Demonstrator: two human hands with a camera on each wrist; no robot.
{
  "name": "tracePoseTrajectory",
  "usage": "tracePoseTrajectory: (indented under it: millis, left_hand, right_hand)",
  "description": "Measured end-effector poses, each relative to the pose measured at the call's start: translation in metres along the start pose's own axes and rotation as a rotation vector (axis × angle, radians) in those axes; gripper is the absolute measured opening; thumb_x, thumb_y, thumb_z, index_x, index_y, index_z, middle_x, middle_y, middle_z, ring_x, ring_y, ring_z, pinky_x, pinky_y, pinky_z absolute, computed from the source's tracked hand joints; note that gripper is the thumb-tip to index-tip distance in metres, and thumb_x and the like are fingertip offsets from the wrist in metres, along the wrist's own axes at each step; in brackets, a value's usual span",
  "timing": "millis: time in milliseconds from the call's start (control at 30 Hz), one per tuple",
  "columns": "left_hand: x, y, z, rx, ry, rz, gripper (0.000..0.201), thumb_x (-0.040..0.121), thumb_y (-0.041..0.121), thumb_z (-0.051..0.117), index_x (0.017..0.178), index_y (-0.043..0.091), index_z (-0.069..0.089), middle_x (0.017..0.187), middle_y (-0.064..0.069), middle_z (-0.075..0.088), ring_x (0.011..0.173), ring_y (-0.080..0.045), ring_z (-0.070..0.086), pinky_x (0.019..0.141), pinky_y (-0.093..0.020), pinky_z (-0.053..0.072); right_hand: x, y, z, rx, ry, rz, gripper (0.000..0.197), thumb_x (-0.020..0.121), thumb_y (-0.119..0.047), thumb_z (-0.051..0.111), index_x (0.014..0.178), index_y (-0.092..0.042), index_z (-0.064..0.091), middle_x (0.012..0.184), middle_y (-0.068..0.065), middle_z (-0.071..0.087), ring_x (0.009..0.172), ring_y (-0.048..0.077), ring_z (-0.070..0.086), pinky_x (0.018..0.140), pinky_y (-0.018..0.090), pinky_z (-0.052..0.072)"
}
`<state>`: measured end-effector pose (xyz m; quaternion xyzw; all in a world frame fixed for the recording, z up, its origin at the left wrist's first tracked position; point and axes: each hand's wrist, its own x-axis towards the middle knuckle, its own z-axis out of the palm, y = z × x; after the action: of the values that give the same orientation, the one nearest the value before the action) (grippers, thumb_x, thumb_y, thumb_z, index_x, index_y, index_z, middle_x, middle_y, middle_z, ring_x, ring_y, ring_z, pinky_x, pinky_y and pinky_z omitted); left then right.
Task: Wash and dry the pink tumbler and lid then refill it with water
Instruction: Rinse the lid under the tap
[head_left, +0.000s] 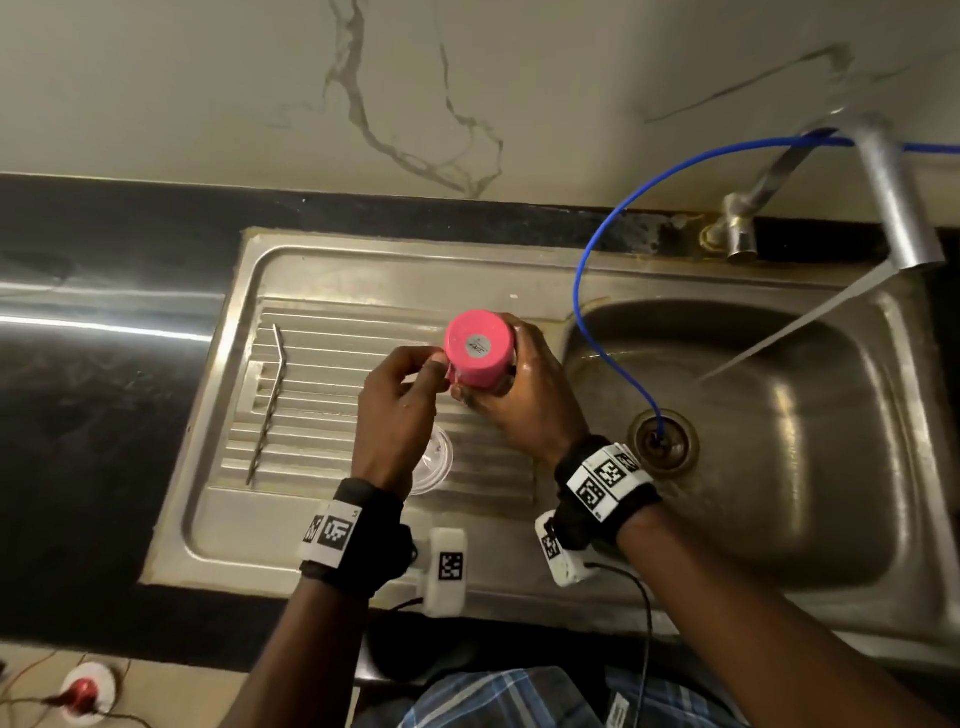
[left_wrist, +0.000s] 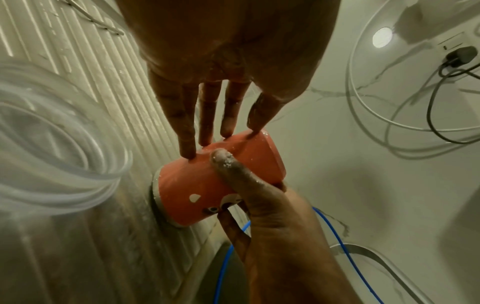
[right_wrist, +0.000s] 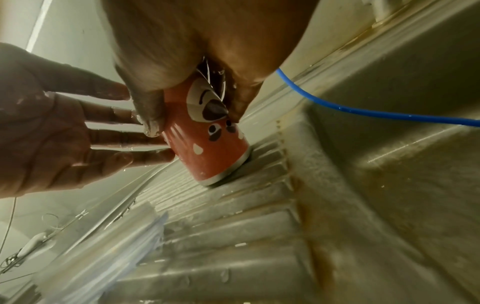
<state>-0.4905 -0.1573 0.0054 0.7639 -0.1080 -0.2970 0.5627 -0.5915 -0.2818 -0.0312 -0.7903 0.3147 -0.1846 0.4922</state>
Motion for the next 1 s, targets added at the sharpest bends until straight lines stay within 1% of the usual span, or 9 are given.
tracePoseTrajectory:
  millis: [133,300,367,433,533,600,700,867,1000]
  left_hand:
    - [-0.003,-0.004,-0.001,0.006,-0.019,0.000,0.014,0.106,0.025,0.064,0.111,0.021,0.076,0.102,0.000,0.081,0.102,-0.018,0.078,0.085,-0.039,0.057]
    - [-0.002,-0.010,-0.024,0.142,0.026,0.016,0.021,0.100,0.035,0.067,0.118,0.027,0.075,0.113,0.008,0.079,0.107,-0.011,0.074,0.084,-0.035,0.055]
    - [-0.006,-0.016,-0.040,0.238,0.080,0.015,0.018,0.102,0.031,0.068,0.118,0.025,0.076,0.112,0.012,0.077,0.104,-0.003,0.072,0.082,-0.029,0.053]
    - [-0.011,-0.027,-0.055,0.355,0.121,0.006,0.021,0.103,0.029,0.068,0.120,0.021,0.075,0.113,0.009,0.076,0.100,0.002,0.068,0.081,-0.028,0.053]
    - [-0.020,-0.046,-0.067,0.514,0.139,-0.035,0.033,0.098,0.037,0.069,0.123,0.017,0.073,0.117,0.000,0.076,0.098,-0.017,0.072,0.091,-0.044,0.059]
    - [-0.026,-0.054,-0.068,0.564,0.118,-0.074,0.039,0.093,0.041,0.070,0.124,0.016,0.072,0.117,-0.002,0.076,0.101,-0.026,0.073,0.094,-0.050,0.058]
    - [-0.036,-0.052,-0.061,0.589,0.097,-0.098,0.047,0.085,0.047,0.070,0.120,0.016,0.073,0.109,-0.001,0.077,0.100,-0.026,0.072,0.092,-0.050,0.059]
    - [-0.052,-0.044,-0.048,0.443,0.121,-0.138,0.044,0.074,0.043,0.070,0.112,0.020,0.070,0.098,0.003,0.075,0.090,-0.026,0.074,0.084,-0.051,0.061]
    - [-0.069,-0.029,-0.026,0.304,0.038,-0.136,0.030,0.085,0.026,0.086,0.108,0.023,0.067,0.097,0.001,0.074,0.076,-0.023,0.077,0.076,-0.046,0.060]
  right_hand:
    - [-0.003,0.002,-0.001,-0.006,-0.005,-0.006,0.088,0.073,-0.034,0.092,0.146,-0.021,0.044,0.143,-0.002,0.051,0.132,0.014,0.052,0.106,0.037,0.051]
    - [-0.016,0.011,-0.007,-0.049,-0.054,0.084,0.101,0.075,-0.036,0.090,0.156,-0.020,0.030,0.156,0.002,0.035,0.141,0.018,0.043,0.114,0.036,0.045]
    - [-0.034,0.013,-0.013,-0.128,0.015,0.146,0.082,0.080,-0.029,0.085,0.149,-0.015,0.042,0.150,0.003,0.041,0.134,0.018,0.049,0.109,0.031,0.046]
    - [-0.052,0.010,-0.018,-0.192,0.072,0.185,0.049,0.084,-0.024,0.079,0.128,-0.013,0.060,0.128,0.003,0.057,0.114,0.021,0.062,0.099,0.034,0.052]
    - [-0.065,0.003,-0.009,-0.148,-0.157,0.263,0.013,0.089,-0.029,0.072,0.098,-0.019,0.071,0.094,-0.003,0.072,0.085,0.018,0.068,0.080,0.036,0.056]
    - [-0.065,-0.001,0.007,-0.156,-0.321,0.310,0.021,0.090,-0.042,0.064,0.089,-0.021,0.067,0.084,-0.007,0.071,0.085,0.019,0.067,0.078,0.034,0.054]
    - [-0.061,-0.005,0.033,-0.182,-0.380,0.346,0.041,0.089,-0.060,0.055,0.096,-0.021,0.065,0.096,0.000,0.073,0.093,0.025,0.066,0.081,0.037,0.053]
    - [-0.062,-0.009,0.041,-0.170,-0.317,0.365,0.036,0.090,-0.054,0.063,0.096,-0.019,0.065,0.093,0.002,0.073,0.089,0.025,0.068,0.076,0.037,0.054]
    - [-0.075,0.004,-0.005,0.029,-0.212,0.366,0.032,0.086,-0.046,0.071,0.109,-0.023,0.069,0.085,-0.007,0.074,0.077,0.011,0.071,0.077,0.038,0.060]
